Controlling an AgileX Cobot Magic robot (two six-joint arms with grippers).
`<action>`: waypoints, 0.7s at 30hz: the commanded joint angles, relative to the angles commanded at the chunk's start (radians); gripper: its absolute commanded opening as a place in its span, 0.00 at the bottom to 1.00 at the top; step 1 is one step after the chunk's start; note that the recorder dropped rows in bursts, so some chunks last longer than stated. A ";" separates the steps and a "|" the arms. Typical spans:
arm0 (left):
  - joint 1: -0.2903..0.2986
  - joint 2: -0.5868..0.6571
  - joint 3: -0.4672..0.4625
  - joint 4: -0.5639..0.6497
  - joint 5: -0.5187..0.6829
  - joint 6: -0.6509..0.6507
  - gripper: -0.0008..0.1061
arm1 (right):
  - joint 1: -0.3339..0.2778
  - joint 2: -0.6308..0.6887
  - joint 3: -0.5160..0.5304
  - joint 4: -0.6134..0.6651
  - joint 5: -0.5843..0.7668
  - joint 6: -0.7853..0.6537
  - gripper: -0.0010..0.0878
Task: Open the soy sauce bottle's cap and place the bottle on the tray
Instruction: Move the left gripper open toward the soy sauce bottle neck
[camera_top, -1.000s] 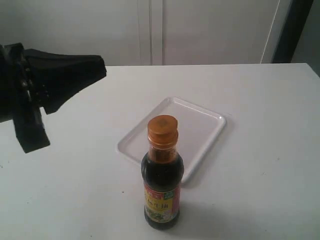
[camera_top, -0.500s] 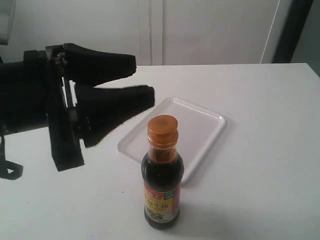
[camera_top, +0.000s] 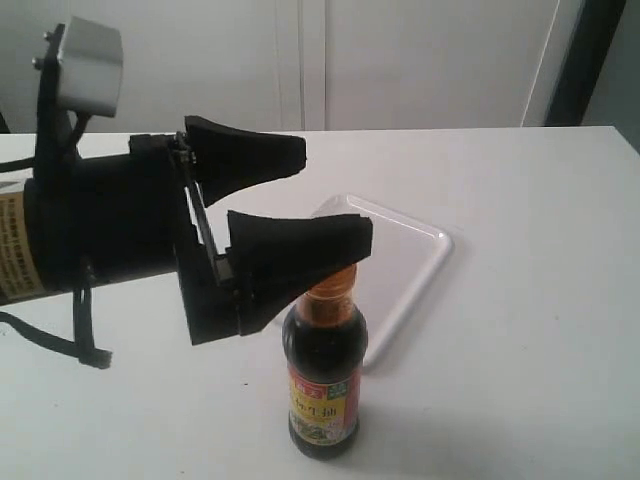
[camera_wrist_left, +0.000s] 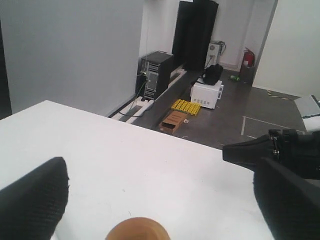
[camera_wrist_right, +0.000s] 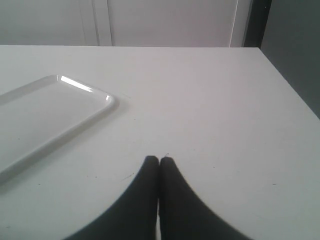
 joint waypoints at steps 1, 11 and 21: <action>-0.006 0.008 -0.003 0.000 -0.007 0.001 0.99 | 0.000 0.000 0.000 0.000 0.000 0.000 0.01; -0.018 0.083 -0.010 -0.003 -0.010 0.046 0.99 | 0.000 0.000 0.000 0.000 0.000 0.000 0.01; -0.018 0.158 -0.010 -0.004 -0.009 0.086 0.99 | 0.000 0.000 0.000 0.000 0.000 0.000 0.01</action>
